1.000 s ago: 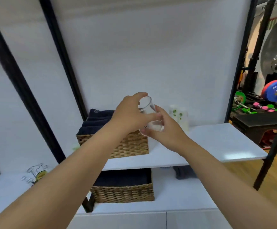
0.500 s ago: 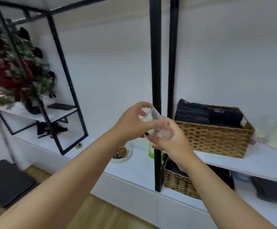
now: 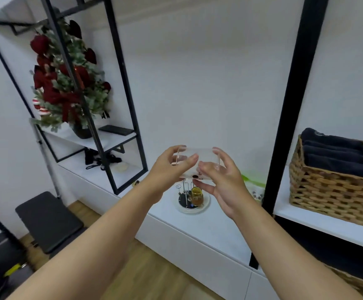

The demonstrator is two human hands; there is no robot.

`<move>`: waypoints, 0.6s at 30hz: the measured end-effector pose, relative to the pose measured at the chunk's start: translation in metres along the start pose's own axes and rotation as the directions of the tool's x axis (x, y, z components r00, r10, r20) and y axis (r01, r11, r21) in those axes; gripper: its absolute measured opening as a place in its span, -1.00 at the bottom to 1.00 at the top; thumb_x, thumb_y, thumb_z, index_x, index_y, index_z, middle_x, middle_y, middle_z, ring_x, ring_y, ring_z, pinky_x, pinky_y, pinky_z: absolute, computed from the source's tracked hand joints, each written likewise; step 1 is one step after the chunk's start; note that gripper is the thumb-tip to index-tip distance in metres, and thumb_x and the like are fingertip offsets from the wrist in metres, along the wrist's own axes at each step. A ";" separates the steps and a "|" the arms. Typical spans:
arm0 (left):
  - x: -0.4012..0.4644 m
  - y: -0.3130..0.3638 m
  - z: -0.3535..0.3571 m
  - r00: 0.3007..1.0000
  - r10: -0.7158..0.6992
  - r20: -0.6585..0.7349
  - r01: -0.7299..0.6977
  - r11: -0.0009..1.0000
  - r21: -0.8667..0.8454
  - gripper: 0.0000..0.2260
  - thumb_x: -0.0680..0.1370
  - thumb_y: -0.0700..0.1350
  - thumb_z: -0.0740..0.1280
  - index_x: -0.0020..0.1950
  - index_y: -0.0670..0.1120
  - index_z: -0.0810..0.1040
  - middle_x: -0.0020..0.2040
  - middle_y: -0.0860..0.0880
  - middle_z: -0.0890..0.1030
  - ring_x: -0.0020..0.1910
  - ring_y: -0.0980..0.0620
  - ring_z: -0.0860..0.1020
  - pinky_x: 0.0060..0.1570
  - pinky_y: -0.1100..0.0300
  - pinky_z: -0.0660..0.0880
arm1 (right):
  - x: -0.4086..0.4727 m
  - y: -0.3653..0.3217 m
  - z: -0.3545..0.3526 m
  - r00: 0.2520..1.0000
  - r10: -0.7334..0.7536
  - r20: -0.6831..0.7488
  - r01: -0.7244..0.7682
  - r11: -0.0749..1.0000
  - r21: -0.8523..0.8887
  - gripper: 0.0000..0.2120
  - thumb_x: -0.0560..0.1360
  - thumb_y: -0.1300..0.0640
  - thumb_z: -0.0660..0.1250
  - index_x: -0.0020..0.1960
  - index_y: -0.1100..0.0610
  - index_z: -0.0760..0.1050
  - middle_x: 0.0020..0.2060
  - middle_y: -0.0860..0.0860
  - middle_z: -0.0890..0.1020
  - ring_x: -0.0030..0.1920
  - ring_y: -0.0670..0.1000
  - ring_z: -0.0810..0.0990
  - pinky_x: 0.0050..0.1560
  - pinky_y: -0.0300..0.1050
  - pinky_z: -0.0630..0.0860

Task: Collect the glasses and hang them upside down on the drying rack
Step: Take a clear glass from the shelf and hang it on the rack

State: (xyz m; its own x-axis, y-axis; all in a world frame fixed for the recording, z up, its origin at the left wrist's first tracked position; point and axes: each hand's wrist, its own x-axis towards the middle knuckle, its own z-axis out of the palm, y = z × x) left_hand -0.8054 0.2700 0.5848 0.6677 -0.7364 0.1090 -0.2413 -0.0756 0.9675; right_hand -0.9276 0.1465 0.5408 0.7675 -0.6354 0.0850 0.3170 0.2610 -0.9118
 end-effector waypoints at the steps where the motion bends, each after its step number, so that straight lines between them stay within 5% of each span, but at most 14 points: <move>1: 0.011 -0.012 -0.006 1.000 -0.001 -0.006 0.002 0.998 0.063 -0.45 0.45 0.22 0.52 0.40 0.14 0.50 0.26 0.04 0.60 0.14 0.13 0.65 0.06 0.17 0.62 | 0.014 0.009 -0.002 1.000 0.002 -0.004 -0.002 0.999 -0.052 -0.34 0.44 0.14 0.61 0.45 -0.15 0.44 0.23 0.18 0.62 0.08 0.06 0.76 0.10 0.14 0.70; 8: 0.092 -0.098 -0.056 0.996 -0.027 -0.081 0.059 0.906 0.419 -0.49 0.51 0.16 0.49 0.43 0.15 0.48 0.33 0.13 0.54 0.28 0.11 0.54 0.24 0.11 0.52 | 0.128 0.069 -0.015 0.994 0.034 -0.103 -0.063 0.953 -0.296 -0.18 0.30 -0.06 0.67 0.45 -0.29 0.36 0.35 -0.05 0.54 0.15 0.02 0.71 0.22 0.10 0.65; 13: 0.148 -0.143 -0.083 0.994 -0.059 -0.093 0.098 0.858 0.504 -0.51 0.55 0.12 0.46 0.46 0.14 0.46 0.35 0.11 0.53 0.27 0.11 0.51 0.29 0.10 0.47 | 0.190 0.090 -0.024 0.994 0.017 -0.111 -0.066 0.890 -0.451 -0.16 0.35 -0.03 0.66 0.50 -0.29 0.30 0.28 -0.10 0.44 0.29 -0.06 0.55 0.27 -0.03 0.52; 18: 0.210 -0.190 -0.096 0.998 -0.058 -0.014 0.056 0.816 0.575 -0.50 0.63 0.00 0.39 0.55 0.11 0.36 0.47 0.05 0.44 0.40 0.05 0.44 0.34 0.16 0.36 | 0.237 0.123 -0.027 0.988 -0.010 -0.155 -0.086 0.792 -0.605 -0.14 0.37 0.04 0.66 0.55 -0.14 0.31 0.27 -0.02 0.44 0.22 -0.05 0.52 0.18 -0.16 0.42</move>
State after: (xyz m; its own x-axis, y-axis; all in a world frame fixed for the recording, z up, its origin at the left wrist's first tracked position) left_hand -0.5516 0.1947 0.4454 0.6904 -0.7213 0.0555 -0.5646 -0.4893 0.6646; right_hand -0.7224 0.0082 0.4380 0.6687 -0.7428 0.0312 -0.1521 -0.1778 -0.9723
